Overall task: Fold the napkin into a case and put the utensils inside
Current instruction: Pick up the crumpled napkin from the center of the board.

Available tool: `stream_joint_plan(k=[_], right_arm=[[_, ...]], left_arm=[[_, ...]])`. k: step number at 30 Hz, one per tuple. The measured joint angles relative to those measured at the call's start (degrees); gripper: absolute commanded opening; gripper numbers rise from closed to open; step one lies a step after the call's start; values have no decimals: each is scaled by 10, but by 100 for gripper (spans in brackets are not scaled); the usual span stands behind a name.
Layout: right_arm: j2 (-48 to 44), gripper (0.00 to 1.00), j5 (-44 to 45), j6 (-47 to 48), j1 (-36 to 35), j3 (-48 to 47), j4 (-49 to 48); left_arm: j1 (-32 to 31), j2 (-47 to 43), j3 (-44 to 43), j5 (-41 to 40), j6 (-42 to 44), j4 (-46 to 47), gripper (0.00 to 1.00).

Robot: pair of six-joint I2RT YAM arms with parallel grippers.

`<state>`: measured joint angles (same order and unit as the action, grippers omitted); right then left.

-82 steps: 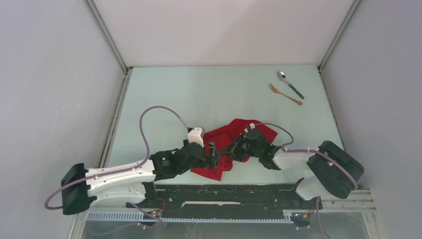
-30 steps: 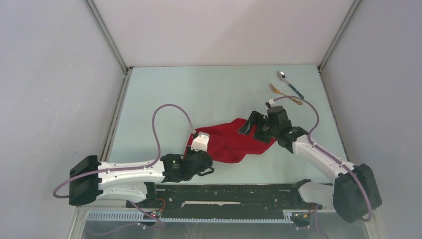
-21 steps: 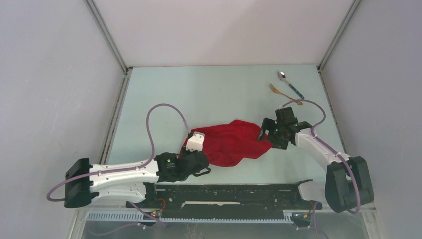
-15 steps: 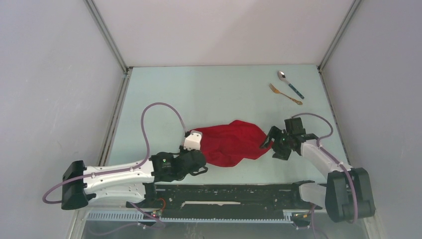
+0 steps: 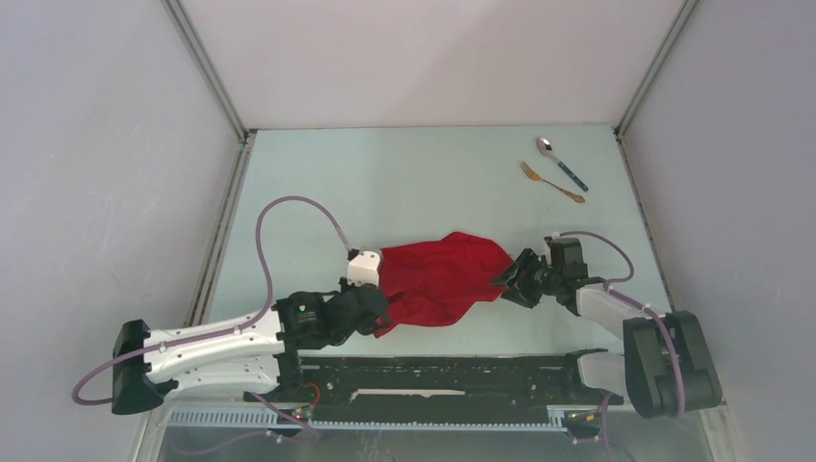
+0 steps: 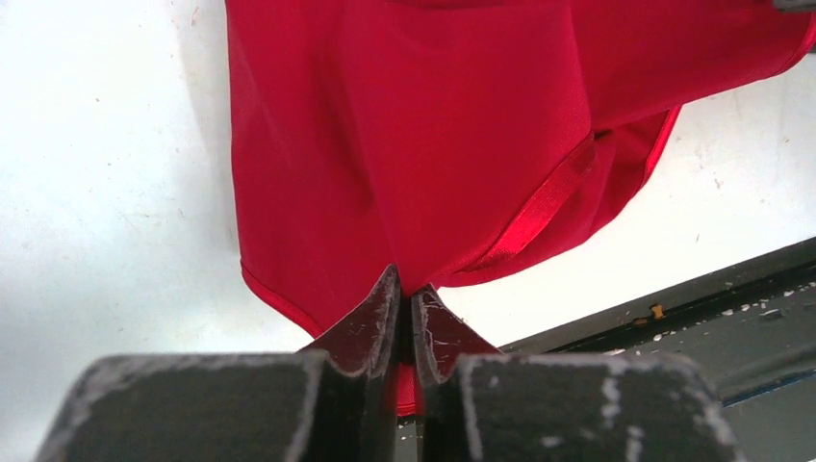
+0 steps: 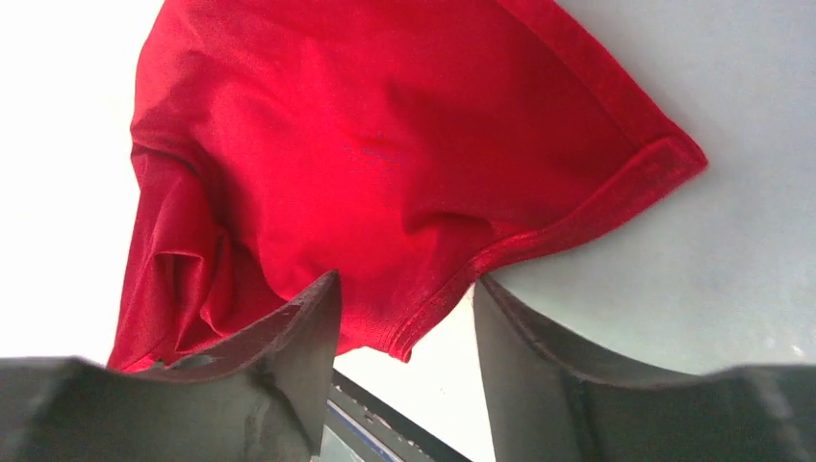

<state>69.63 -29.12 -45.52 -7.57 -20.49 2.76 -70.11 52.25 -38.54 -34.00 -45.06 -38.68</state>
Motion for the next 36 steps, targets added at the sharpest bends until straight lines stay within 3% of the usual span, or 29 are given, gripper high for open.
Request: stream_joint_plan(k=[6,10,15,16,17,19,22,29,36], right_arm=[[6,3,-12,-13,-17,2,-49],[-21,0,-4,5,-15,-37,-9],[-19,0,71,74,6,-187,115],[-9,6,98,89,14,-219,137],[3,29,124,103,20,-247,156],[36,61,186,129,29,-301,201],[84,80,282,169,20,-364,271],[57,88,396,216,-134,-399,374],[10,88,358,216,-389,-346,363]], left_arm=[[12,-5,-56,-20,4,-43,0],[32,-6,-123,-58,22,-85,0],[42,-26,-197,-109,57,-114,0],[46,-33,-203,-114,64,-117,0],[50,-37,-205,-119,67,-118,0],[69,-40,-204,-121,71,-125,0],[105,-36,-194,-113,72,-127,0],[200,-8,-120,-55,77,-116,0],[234,-3,-106,-23,85,-97,0]])
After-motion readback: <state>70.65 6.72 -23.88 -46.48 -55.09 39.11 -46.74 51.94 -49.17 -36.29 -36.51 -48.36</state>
